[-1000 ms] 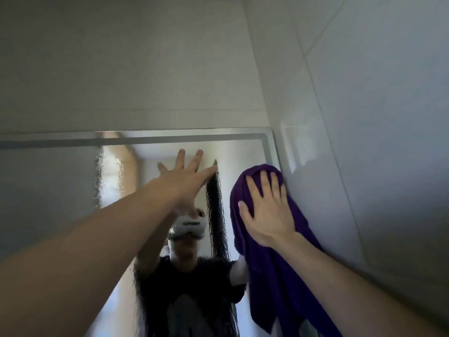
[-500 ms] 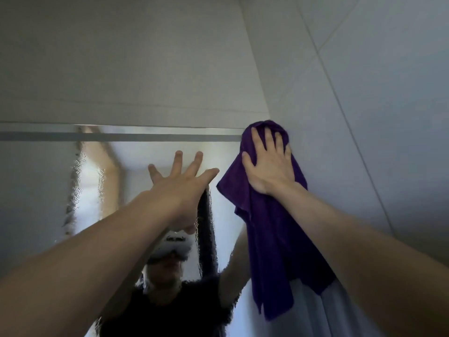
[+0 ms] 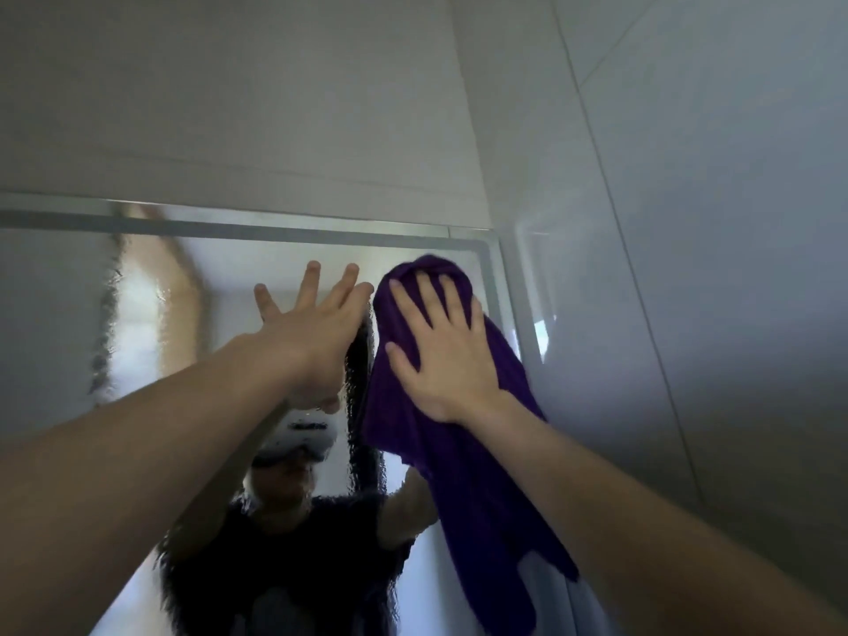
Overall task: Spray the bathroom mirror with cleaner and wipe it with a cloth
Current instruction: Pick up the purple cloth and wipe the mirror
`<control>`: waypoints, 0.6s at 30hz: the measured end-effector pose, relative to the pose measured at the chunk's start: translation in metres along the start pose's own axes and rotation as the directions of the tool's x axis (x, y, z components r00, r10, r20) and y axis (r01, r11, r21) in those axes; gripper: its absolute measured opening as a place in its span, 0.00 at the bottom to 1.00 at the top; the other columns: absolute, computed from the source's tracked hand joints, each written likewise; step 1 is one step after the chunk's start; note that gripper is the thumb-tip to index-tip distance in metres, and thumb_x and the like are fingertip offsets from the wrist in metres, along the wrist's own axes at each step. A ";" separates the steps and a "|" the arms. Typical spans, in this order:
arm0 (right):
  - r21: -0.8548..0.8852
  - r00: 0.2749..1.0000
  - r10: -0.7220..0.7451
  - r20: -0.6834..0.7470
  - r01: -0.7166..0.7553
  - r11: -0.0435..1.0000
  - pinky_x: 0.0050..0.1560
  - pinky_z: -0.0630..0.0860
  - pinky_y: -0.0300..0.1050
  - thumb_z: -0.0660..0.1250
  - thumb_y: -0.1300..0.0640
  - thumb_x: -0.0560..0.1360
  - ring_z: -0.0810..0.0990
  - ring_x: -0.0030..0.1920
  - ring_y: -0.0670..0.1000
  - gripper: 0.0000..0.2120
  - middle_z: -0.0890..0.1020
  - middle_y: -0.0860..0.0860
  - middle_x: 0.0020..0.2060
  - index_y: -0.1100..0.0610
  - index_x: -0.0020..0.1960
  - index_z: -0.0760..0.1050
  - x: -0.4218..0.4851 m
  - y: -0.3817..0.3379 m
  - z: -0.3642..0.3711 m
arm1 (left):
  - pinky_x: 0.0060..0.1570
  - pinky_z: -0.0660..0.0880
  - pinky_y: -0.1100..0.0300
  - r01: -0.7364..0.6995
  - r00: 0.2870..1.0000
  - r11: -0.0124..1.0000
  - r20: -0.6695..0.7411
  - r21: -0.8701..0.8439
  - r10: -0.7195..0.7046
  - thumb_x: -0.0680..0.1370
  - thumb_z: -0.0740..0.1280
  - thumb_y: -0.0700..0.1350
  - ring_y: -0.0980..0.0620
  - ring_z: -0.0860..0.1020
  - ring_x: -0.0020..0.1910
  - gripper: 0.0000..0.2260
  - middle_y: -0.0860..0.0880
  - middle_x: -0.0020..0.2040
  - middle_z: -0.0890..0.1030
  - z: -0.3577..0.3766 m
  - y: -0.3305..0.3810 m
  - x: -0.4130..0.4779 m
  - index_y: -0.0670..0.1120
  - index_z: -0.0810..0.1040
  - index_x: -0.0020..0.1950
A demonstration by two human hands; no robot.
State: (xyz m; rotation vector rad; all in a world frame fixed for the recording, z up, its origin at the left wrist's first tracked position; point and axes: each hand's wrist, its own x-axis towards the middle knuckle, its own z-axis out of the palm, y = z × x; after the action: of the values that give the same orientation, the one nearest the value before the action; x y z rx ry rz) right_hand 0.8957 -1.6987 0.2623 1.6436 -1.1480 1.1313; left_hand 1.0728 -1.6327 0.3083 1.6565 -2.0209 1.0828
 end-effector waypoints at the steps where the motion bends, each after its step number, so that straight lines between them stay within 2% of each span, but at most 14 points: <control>1: 0.012 1.000 -0.017 0.019 0.017 1.000 0.79 0.43 0.64 0.48 0.37 0.80 0.44 0.82 0.57 0.34 0.48 0.51 0.83 0.44 0.82 0.42 -0.014 -0.008 0.003 | 0.73 0.42 0.23 -0.010 1.000 1.000 -0.009 -0.013 0.010 0.68 0.82 0.52 0.40 0.29 0.80 0.64 0.53 0.82 0.29 0.000 -0.001 -0.002 0.52 0.33 0.81; 5: 0.032 0.992 -0.085 0.097 0.082 0.996 0.79 0.43 0.64 0.51 0.39 0.81 0.44 0.82 0.57 0.34 0.50 0.51 0.82 0.44 0.82 0.42 -0.068 -0.027 0.013 | 0.75 0.43 0.27 -0.055 0.997 0.998 -0.056 -0.037 0.052 0.67 0.82 0.55 0.41 0.32 0.82 0.61 0.53 0.82 0.30 0.000 -0.013 -0.011 0.53 0.38 0.82; 9: 0.005 0.976 -0.137 0.168 0.138 0.990 0.79 0.43 0.63 0.53 0.41 0.80 0.47 0.81 0.57 0.34 0.52 0.51 0.82 0.44 0.82 0.44 -0.099 -0.006 0.012 | 0.76 0.48 0.27 -0.023 0.998 0.999 -0.064 -0.025 0.021 0.63 0.83 0.61 0.36 0.33 0.81 0.62 0.54 0.81 0.29 0.001 -0.039 -0.028 0.59 0.40 0.81; 13: -0.035 0.992 0.014 0.123 -0.010 0.999 0.80 0.44 0.62 0.50 0.41 0.79 0.46 0.81 0.57 0.35 0.50 0.52 0.82 0.45 0.82 0.40 -0.066 0.019 0.002 | 0.75 0.53 0.26 0.048 0.998 0.995 -0.037 0.087 -0.045 0.63 0.80 0.66 0.32 0.34 0.80 0.62 0.51 0.81 0.28 0.000 -0.086 -0.046 0.64 0.38 0.81; 18: -0.015 0.978 0.209 0.002 -0.209 0.978 0.79 0.43 0.64 0.47 0.39 0.78 0.46 0.81 0.58 0.35 0.48 0.52 0.83 0.44 0.82 0.40 0.026 0.035 -0.008 | 0.74 0.55 0.28 0.046 0.998 0.994 -0.057 0.102 -0.041 0.63 0.76 0.71 0.31 0.36 0.81 0.60 0.51 0.82 0.30 0.004 -0.102 -0.050 0.68 0.35 0.80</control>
State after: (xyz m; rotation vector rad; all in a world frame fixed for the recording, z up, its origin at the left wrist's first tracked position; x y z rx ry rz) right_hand 0.8648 -1.7065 0.2935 1.5408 -1.3535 1.2474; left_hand 1.1831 -1.6053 0.3093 1.6930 -1.9153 1.2228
